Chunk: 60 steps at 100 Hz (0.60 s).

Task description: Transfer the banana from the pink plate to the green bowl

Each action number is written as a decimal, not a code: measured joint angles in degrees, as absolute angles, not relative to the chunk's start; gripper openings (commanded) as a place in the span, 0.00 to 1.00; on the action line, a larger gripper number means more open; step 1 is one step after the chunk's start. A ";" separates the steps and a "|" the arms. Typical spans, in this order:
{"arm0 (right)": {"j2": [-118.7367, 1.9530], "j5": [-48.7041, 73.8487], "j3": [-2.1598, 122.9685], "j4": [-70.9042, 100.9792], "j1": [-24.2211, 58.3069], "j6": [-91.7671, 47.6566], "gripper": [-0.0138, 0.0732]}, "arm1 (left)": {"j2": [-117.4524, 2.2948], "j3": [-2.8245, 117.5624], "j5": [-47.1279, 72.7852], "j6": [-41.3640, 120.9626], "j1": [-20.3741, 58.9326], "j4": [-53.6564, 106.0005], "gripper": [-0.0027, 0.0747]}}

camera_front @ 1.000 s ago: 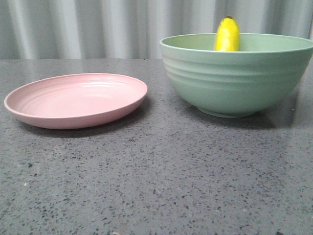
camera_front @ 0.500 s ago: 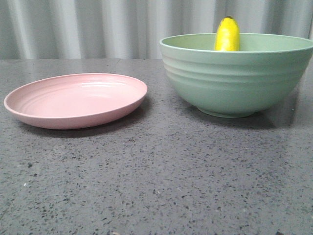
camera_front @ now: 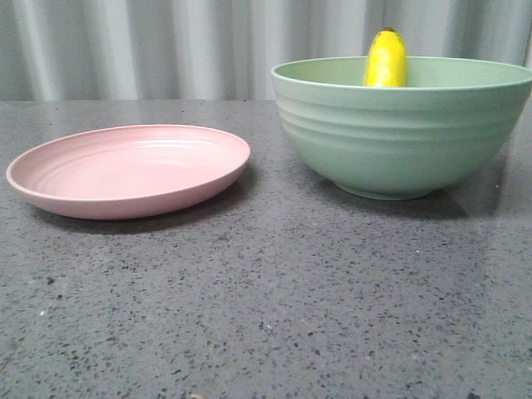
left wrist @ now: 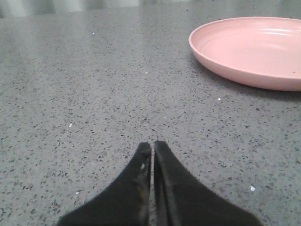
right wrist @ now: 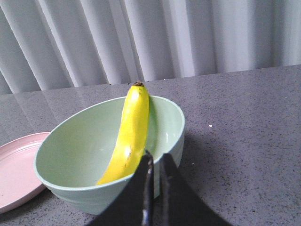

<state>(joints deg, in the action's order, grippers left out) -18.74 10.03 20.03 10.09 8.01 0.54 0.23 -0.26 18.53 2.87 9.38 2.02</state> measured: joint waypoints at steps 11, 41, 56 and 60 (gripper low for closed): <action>-17.40 7.68 17.31 8.99 7.37 0.54 0.08 | 0.23 -0.26 18.53 2.87 9.38 2.02 0.01; -11.70 -3.25 3.33 5.92 2.62 0.54 0.08 | 0.23 -0.26 18.53 2.87 9.38 2.02 0.01; -7.71 -6.03 -0.74 5.92 -0.08 0.54 0.08 | 0.23 -0.26 18.53 2.87 9.38 2.02 0.01; -6.49 -6.16 -0.64 5.92 -0.67 0.54 0.08 | 0.23 -0.26 18.53 2.87 9.38 2.02 0.01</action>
<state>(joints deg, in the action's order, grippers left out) -6.49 -6.16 -0.64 5.92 -0.67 0.54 0.23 -0.26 18.53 2.87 9.38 2.02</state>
